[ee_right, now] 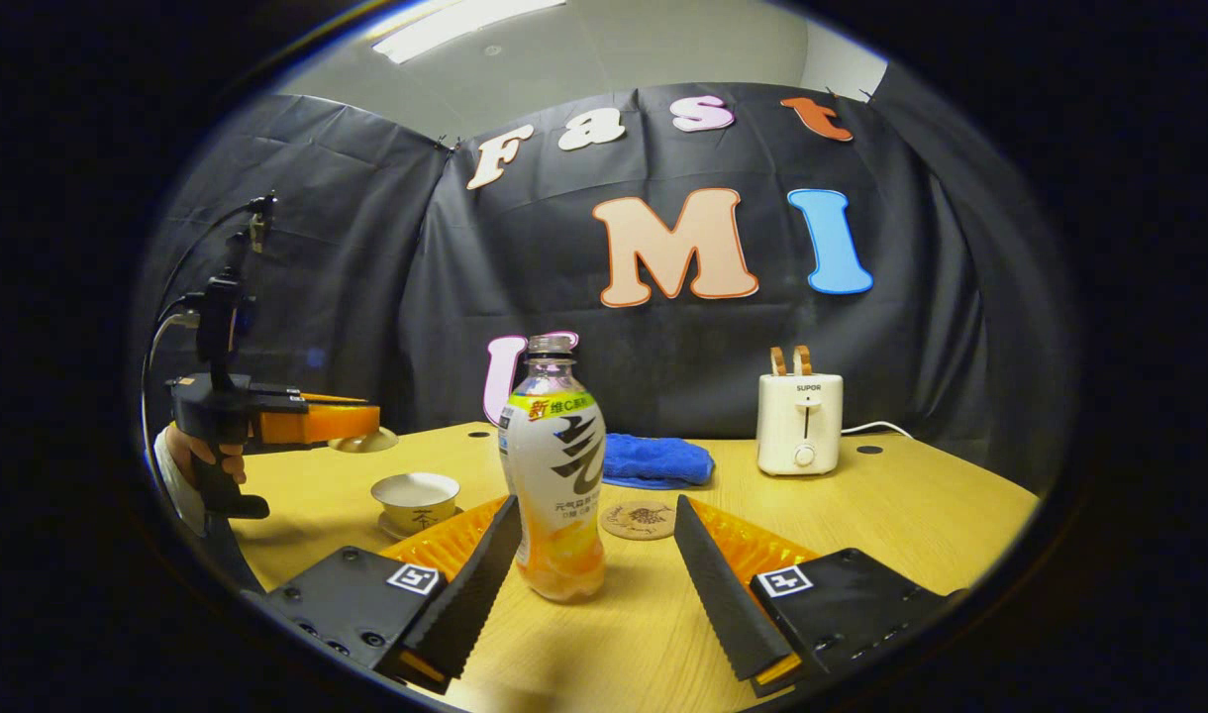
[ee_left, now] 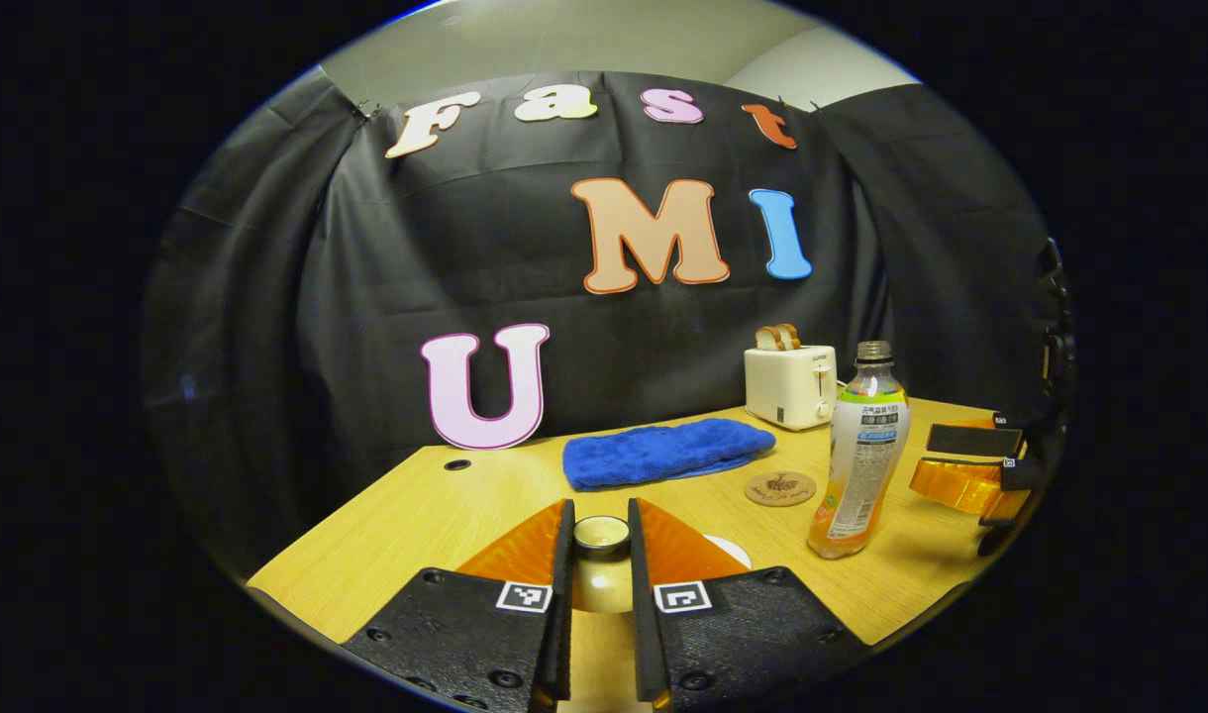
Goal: Open the teacup lid with one hand, grasp the water bottle and pour water into the teacup with the other hand; after pouring, place the water bottle on the coaster and then close the teacup lid.
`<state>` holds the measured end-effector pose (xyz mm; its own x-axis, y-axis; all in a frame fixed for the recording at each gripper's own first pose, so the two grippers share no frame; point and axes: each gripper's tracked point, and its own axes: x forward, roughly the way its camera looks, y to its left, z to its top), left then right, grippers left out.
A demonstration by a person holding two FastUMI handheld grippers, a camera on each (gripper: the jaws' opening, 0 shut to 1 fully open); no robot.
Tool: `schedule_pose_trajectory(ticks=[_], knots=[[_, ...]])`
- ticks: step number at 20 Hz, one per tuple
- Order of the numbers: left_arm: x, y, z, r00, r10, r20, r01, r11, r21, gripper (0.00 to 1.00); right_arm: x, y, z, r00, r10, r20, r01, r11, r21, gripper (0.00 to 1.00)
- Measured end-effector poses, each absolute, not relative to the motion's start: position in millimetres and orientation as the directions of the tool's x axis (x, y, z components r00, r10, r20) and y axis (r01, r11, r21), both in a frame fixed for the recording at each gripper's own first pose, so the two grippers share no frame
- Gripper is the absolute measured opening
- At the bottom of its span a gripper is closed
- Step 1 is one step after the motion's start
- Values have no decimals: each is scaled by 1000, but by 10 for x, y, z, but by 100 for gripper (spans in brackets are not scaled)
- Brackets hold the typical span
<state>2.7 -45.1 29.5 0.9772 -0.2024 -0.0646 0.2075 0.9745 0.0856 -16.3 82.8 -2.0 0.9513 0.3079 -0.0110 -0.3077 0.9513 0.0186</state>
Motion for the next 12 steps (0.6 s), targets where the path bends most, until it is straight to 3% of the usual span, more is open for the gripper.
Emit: schedule_pose_trajectory(ticks=[3, 4, 11, 12], knots=[[5, -308, 297, 982, -177, -61, 182, 979, 92, 23, -127, 936, -26, 945, 325, -13, -325, 945, 19, 100], [4, -262, 294, 984, -170, -58, 175, 980, 90, 23, -115, 981, -35, 943, 332, -16, -331, 943, 19, 95], [-27, -107, 353, 988, -148, -42, 150, 987, 65, 23, 41, 1193, -117, 934, 352, -62, -352, 936, 17, 95], [-45, -104, 363, 988, -147, -40, 149, 987, 63, 23, 62, 1203, -139, 933, 351, -72, -351, 936, 14, 99]])
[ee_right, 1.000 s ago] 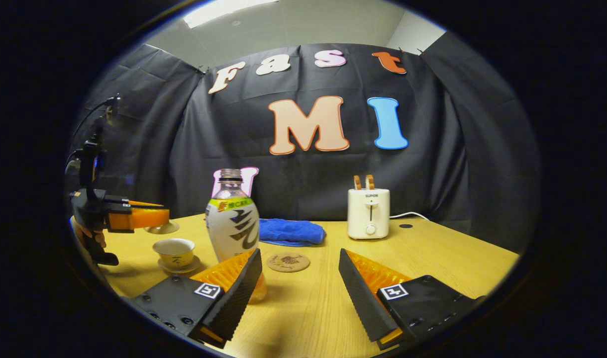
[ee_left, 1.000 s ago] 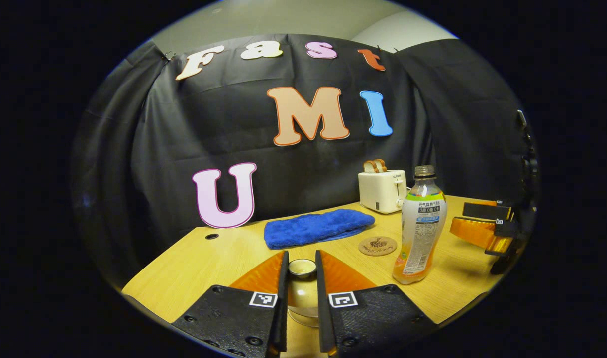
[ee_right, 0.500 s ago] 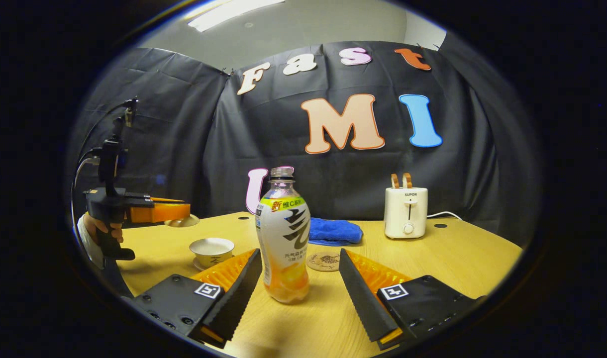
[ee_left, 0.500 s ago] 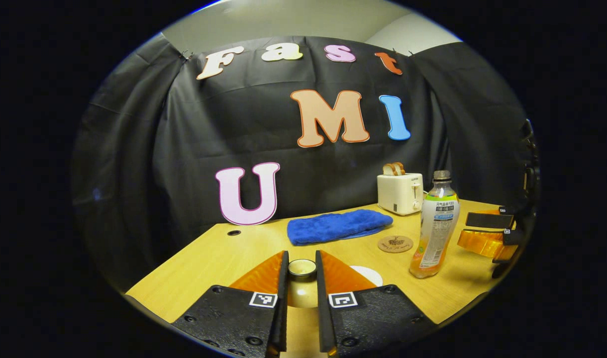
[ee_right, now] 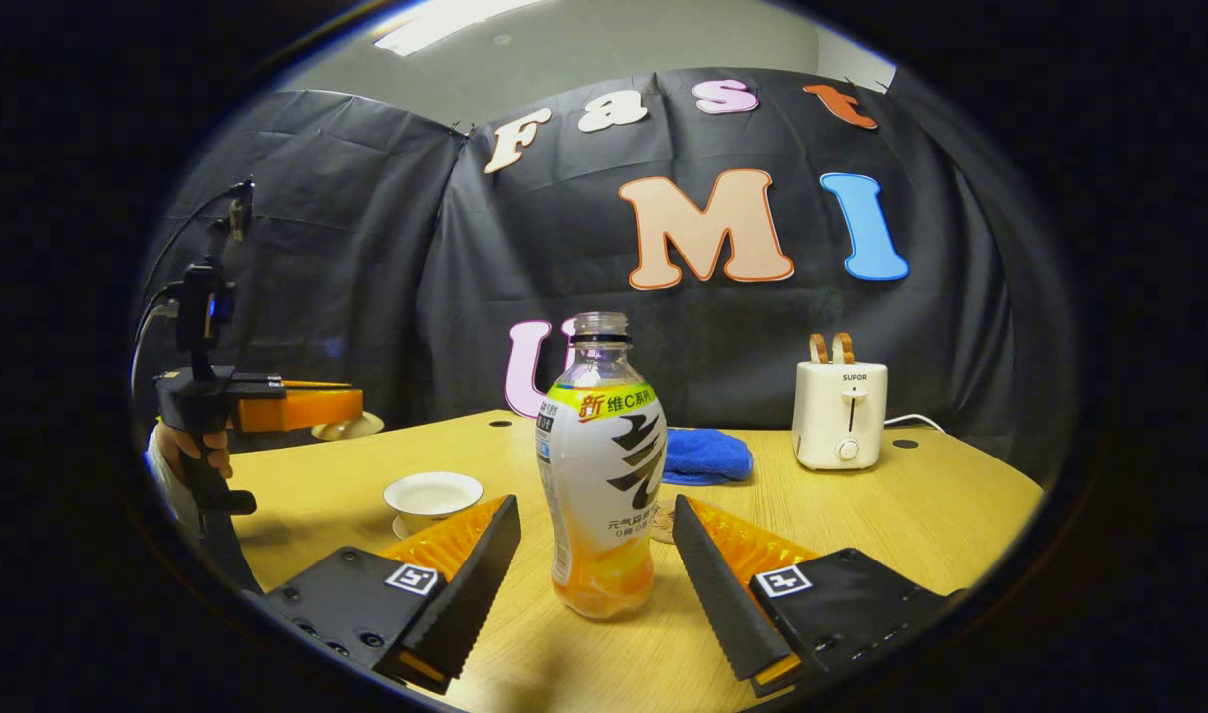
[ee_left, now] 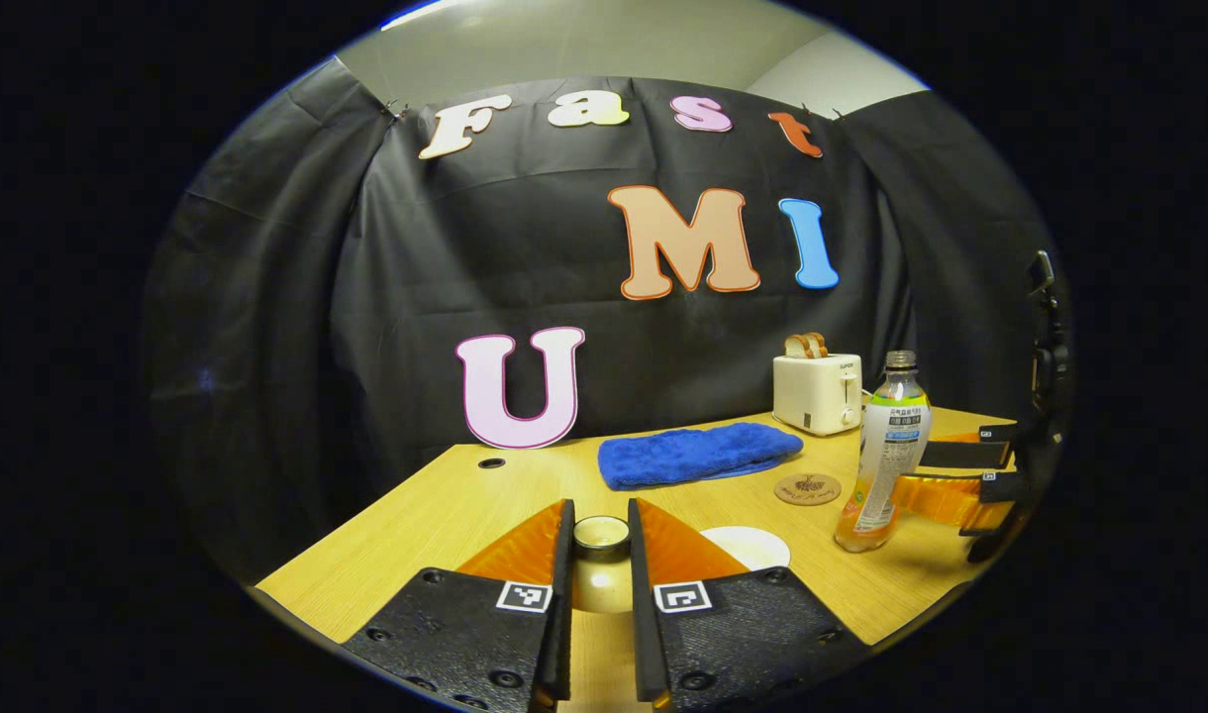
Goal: Open the teacup lid with one hand, grasp the water bottle and pour water into the teacup with the other hand; after pouring, place the water bottle on the coaster and then close the teacup lid.
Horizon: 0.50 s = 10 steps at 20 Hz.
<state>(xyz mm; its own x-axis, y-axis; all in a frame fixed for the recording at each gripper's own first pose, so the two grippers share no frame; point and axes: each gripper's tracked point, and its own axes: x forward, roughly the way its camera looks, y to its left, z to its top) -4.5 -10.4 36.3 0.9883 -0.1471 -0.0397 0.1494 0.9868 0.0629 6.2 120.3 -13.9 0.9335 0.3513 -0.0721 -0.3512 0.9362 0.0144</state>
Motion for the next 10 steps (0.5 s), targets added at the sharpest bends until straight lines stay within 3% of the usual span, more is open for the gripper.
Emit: schedule_pose_trajectory(ticks=[2, 6, 7, 10], knots=[[-49, -64, 375, 989, -144, -37, 146, 988, 58, 23, 104, 1249, -163, 931, 353, -93, -354, 935, 7, 98], [-67, -21, 408, 989, -144, -27, 145, 989, 35, 23, 186, 1267, -226, 934, 333, -127, -336, 942, -8, 84], [-63, -7, 405, 990, -140, -29, 141, 989, 36, 22, 208, 1269, -234, 935, 326, -136, -331, 944, -9, 86], [-97, 44, 405, 991, -132, -26, 133, 990, 39, 22, 226, 1322, -310, 927, 337, -165, -345, 938, -26, 71]])
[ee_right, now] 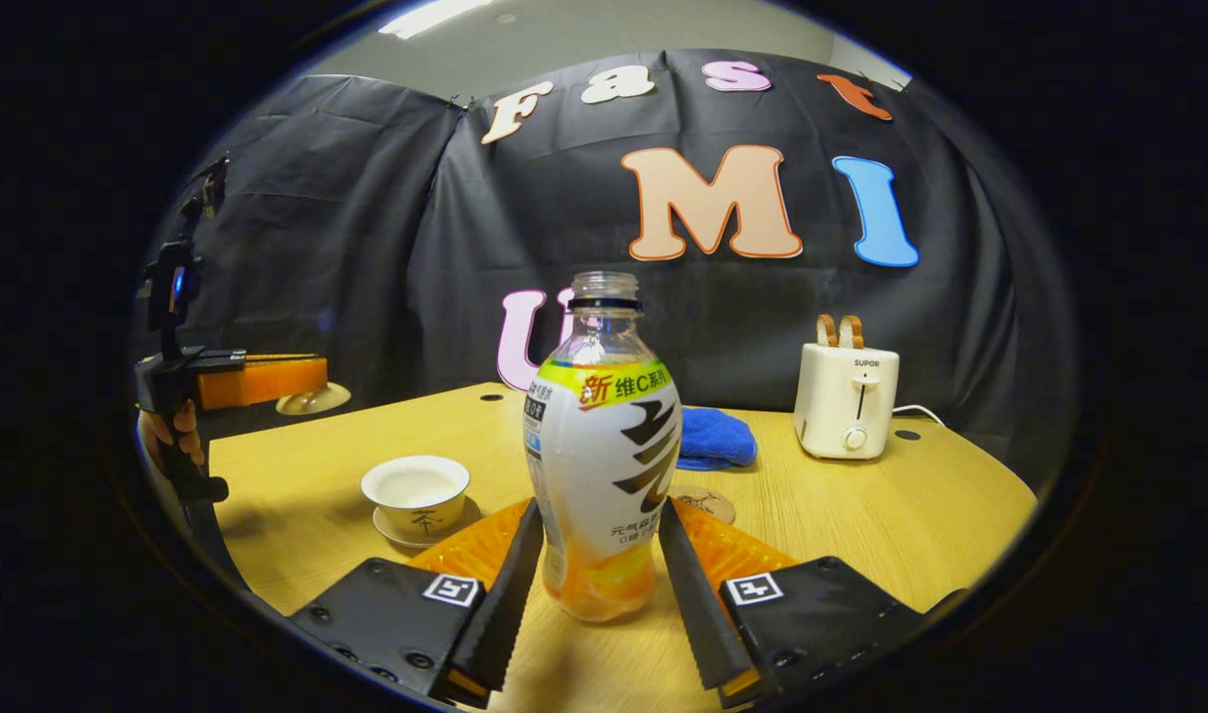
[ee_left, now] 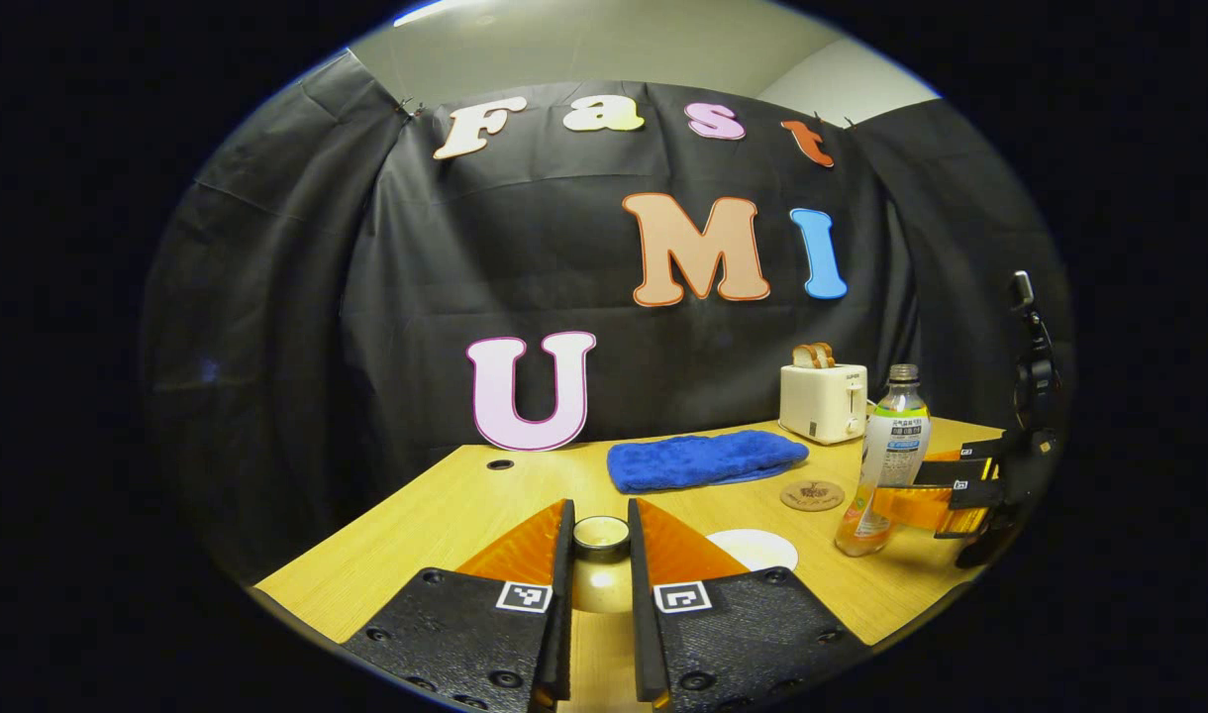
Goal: Open the teacup lid with one hand, grasp the water bottle and pour water into the teacup with the other hand; after pouring, place the water bottle on the coaster and then close the teacup lid.
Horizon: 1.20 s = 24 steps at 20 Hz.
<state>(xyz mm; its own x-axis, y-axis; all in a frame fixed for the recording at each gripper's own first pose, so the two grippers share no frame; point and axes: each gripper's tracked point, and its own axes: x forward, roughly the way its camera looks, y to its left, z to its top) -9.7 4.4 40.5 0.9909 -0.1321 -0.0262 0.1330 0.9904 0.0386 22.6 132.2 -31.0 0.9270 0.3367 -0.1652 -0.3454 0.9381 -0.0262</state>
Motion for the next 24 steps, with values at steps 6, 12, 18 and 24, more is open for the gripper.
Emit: schedule_pose_trajectory(ticks=[6, 12, 18, 24], knots=[[-93, 100, 353, 992, -123, -36, 124, 992, 22, 23, 207, 1430, -292, 913, 372, -167, -386, 921, -57, 67], [-80, 115, 334, 992, -119, -39, 120, 993, 22, 23, 308, 1425, -369, 899, 380, -217, -383, 923, 28, 77], [-89, 134, 318, 992, -116, -42, 117, 993, 21, 23, 315, 1537, -330, 894, 400, -202, -410, 912, -8, 67], [-113, 205, 368, 994, -107, -29, 108, 994, 21, 23, 354, 1609, -293, 904, 379, -200, -422, 868, -262, 56]])
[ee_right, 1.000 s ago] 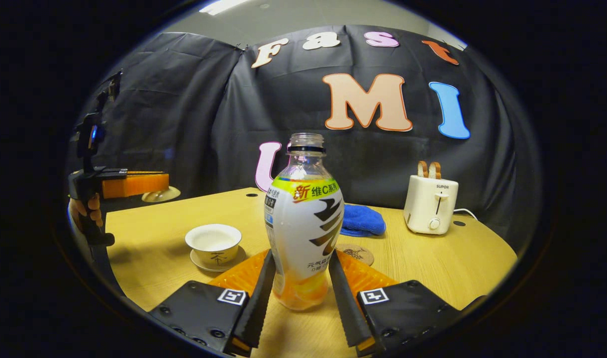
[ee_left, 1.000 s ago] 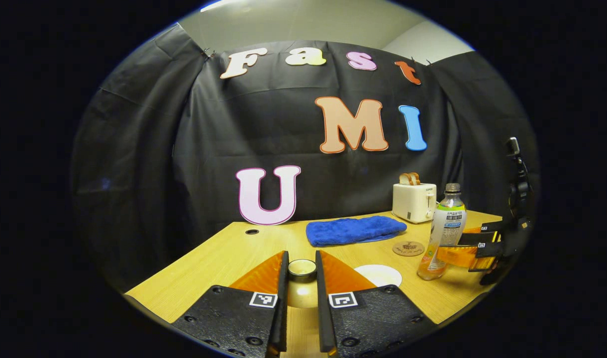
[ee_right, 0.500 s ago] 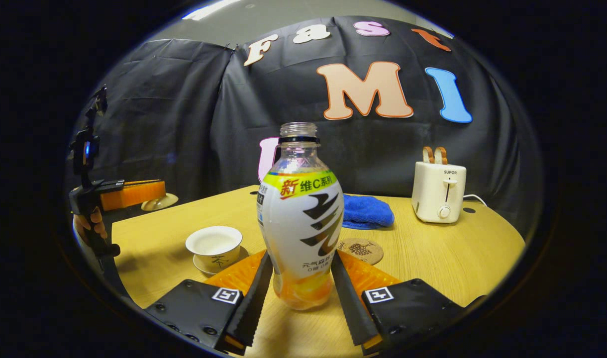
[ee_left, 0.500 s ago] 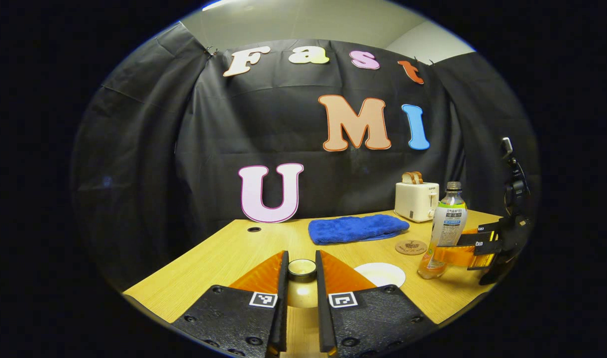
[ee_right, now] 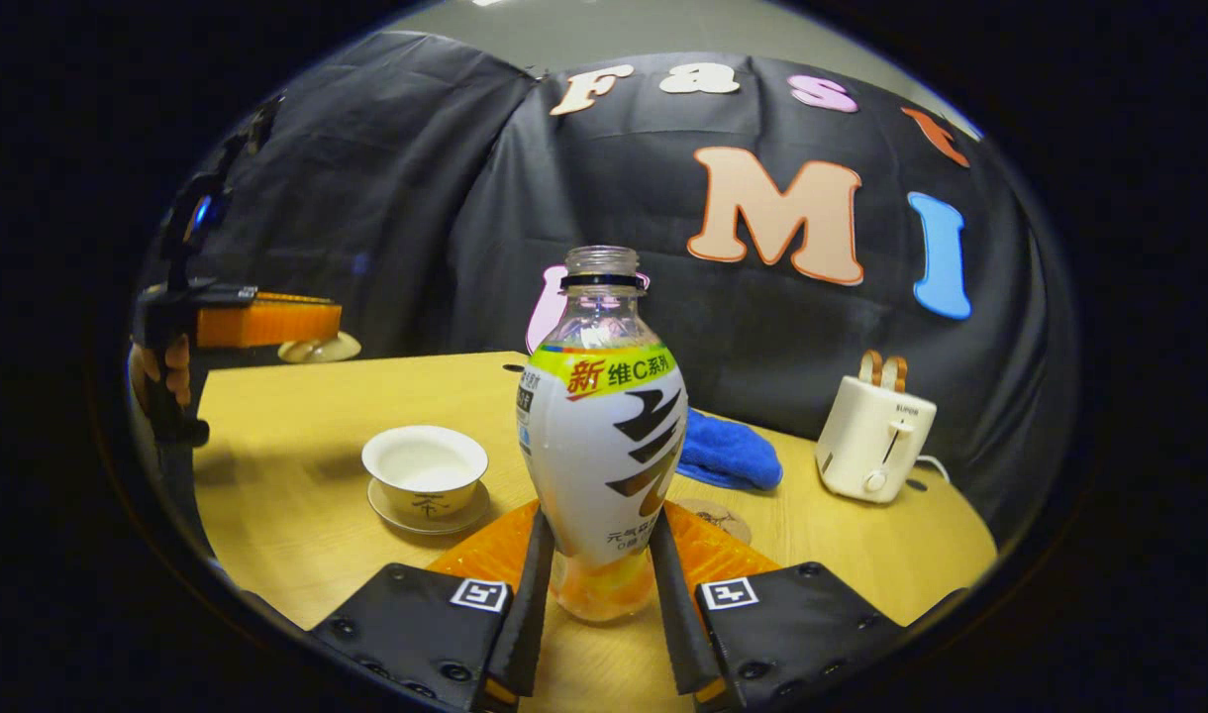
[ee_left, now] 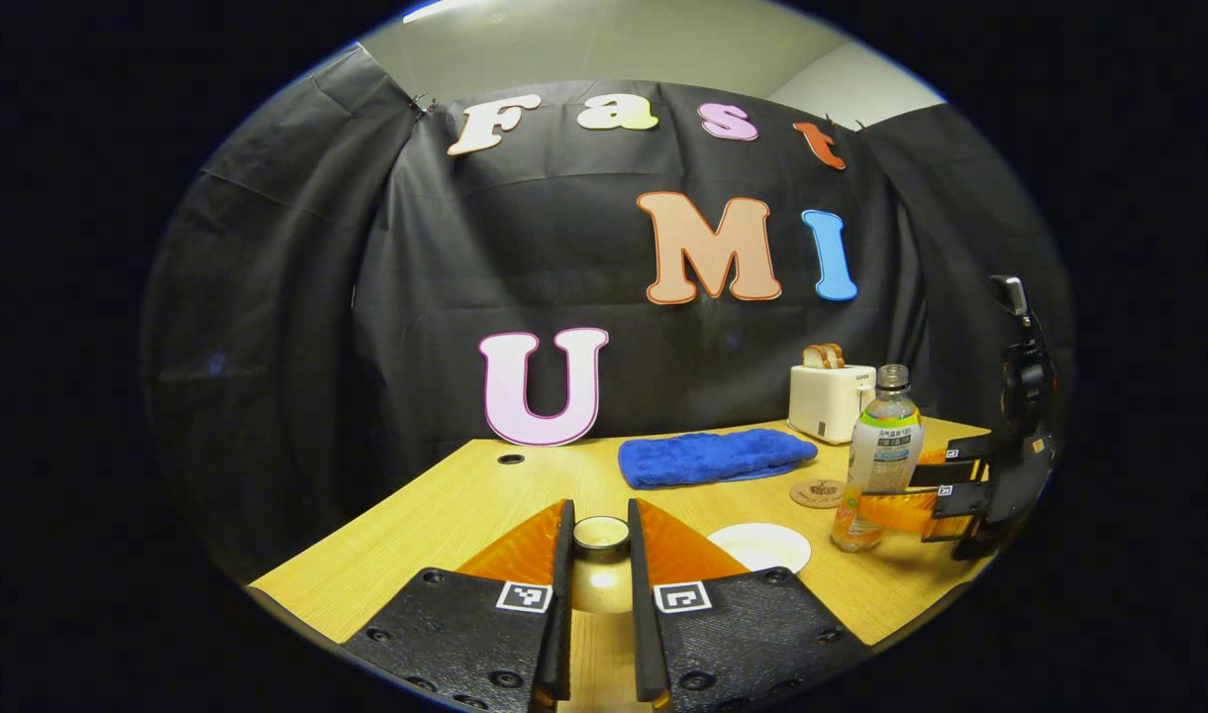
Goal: Open the teacup lid with one hand, grasp the water bottle and pour water into the teacup with the other hand; after pouring, place the water bottle on the coaster and then close the teacup lid.
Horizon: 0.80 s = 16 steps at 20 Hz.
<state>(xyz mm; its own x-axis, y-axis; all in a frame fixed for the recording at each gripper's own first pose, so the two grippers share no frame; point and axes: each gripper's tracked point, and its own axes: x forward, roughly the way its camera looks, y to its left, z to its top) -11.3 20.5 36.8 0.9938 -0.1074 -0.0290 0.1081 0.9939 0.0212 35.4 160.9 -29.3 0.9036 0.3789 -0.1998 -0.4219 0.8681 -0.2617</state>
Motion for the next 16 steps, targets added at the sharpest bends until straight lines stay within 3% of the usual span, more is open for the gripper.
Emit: schedule_pose_trajectory(ticks=[7, 16], knots=[[-143, 353, 372, 996, -86, -22, 86, 996, 10, 22, 485, 1663, -326, 915, 336, -225, -404, 751, -522, 56], [-181, 533, 319, 998, -63, -21, 63, 998, 9, 23, 583, 1677, -372, 926, 308, -221, -357, 513, -780, 56]])
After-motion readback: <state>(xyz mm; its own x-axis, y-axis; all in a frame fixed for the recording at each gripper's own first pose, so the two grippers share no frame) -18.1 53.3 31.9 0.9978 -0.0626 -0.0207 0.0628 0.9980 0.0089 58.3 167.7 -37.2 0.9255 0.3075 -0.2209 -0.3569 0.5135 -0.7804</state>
